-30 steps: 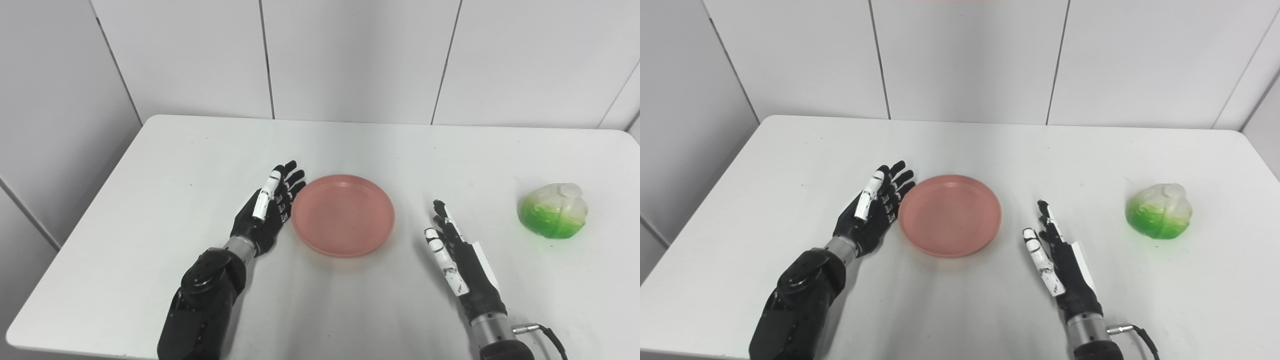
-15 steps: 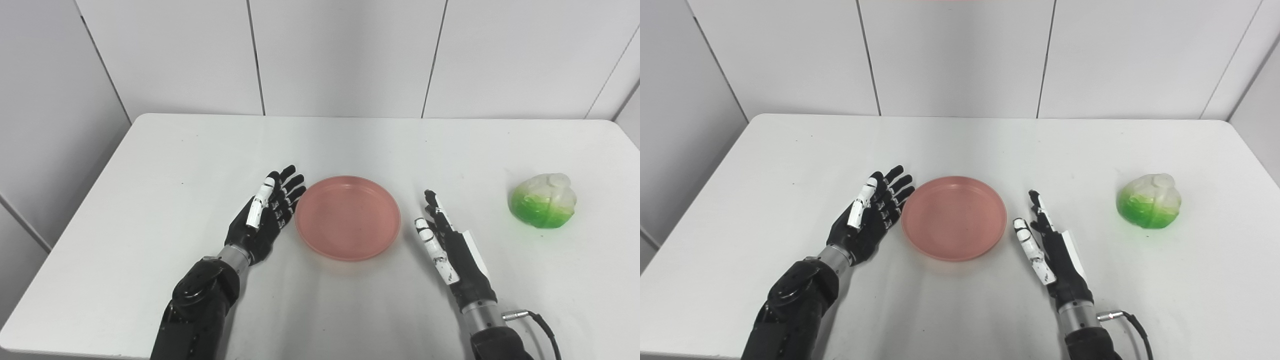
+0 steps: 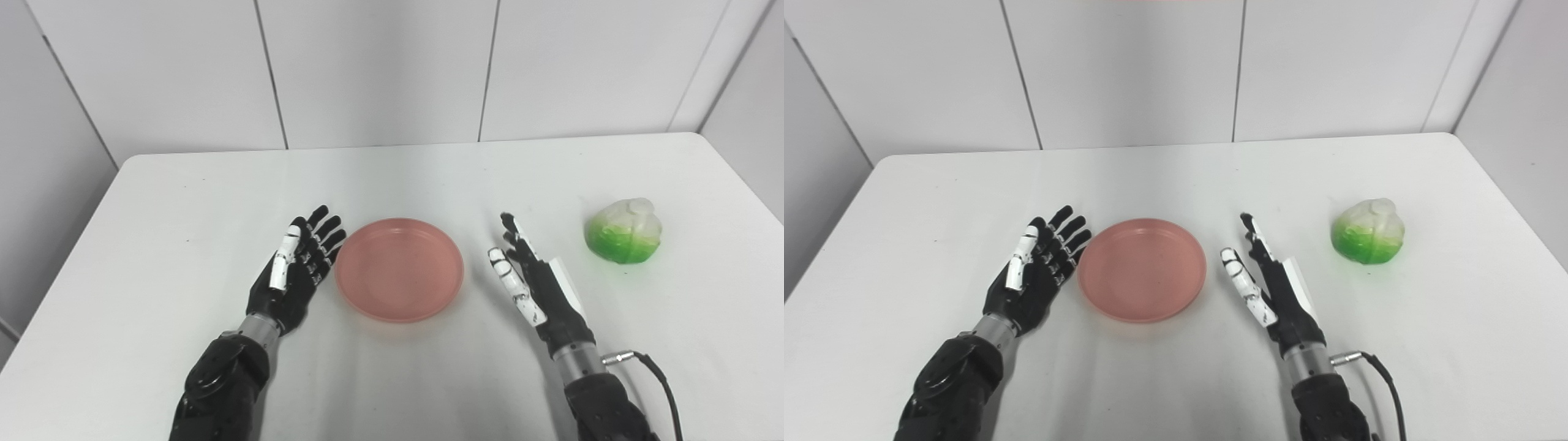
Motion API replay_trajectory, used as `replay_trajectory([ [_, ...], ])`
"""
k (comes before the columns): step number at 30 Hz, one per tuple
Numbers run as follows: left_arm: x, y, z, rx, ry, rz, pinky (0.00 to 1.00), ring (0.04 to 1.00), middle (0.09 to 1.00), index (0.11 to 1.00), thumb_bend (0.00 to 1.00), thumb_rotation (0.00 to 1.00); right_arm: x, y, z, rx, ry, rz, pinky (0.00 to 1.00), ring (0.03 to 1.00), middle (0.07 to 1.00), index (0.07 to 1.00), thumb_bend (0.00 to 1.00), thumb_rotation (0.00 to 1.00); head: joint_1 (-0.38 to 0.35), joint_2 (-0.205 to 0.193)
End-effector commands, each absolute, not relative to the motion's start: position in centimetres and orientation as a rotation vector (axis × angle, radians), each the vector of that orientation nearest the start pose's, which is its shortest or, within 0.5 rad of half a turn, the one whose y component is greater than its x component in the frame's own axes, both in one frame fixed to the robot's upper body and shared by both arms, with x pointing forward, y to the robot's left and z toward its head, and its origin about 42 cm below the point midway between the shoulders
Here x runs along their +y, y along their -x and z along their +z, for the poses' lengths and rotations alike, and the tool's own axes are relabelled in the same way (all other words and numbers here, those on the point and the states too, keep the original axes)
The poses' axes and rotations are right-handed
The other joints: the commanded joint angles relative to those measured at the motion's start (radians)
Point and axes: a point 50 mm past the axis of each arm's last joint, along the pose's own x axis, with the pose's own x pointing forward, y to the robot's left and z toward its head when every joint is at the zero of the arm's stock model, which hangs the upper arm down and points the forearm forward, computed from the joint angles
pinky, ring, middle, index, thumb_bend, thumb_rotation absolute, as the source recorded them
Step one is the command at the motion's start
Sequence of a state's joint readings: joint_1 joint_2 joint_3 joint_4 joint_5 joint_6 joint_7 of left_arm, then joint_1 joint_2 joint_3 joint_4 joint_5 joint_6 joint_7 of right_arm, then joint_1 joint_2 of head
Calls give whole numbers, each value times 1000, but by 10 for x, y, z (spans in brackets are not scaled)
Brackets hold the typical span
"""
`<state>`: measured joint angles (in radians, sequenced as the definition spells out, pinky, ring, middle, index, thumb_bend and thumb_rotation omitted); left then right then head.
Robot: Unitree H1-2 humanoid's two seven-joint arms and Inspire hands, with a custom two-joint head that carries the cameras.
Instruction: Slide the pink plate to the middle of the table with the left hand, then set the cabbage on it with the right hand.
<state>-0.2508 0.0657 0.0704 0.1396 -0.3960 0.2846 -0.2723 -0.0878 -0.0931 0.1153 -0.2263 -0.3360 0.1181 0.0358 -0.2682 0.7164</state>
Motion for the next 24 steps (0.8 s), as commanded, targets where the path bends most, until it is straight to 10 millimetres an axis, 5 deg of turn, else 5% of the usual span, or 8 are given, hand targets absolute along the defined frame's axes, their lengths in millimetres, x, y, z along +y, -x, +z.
replay_trajectory([
  [1,225,-358,103,193,352,-304,930,941,945,930,404,1000,-203,-309,214,-350,498,58,869,922,943,948,526,1000,-33,-5],
  [3,229,-359,98,190,349,-312,932,939,942,926,407,1000,-208,-310,231,-394,524,23,854,910,933,942,565,1000,-52,-6],
  [11,244,-364,82,187,357,-331,909,923,927,918,425,1000,-232,-312,293,-571,588,-79,799,859,887,920,958,743,-105,-21],
  [17,257,-366,68,196,365,-343,924,931,932,920,454,972,-264,-306,326,-625,732,-138,871,928,945,971,1000,703,-161,-35],
  [24,270,-371,59,198,387,-356,904,910,915,907,500,898,-303,-299,334,-542,811,-277,910,973,989,1000,1000,674,-192,-35],
])
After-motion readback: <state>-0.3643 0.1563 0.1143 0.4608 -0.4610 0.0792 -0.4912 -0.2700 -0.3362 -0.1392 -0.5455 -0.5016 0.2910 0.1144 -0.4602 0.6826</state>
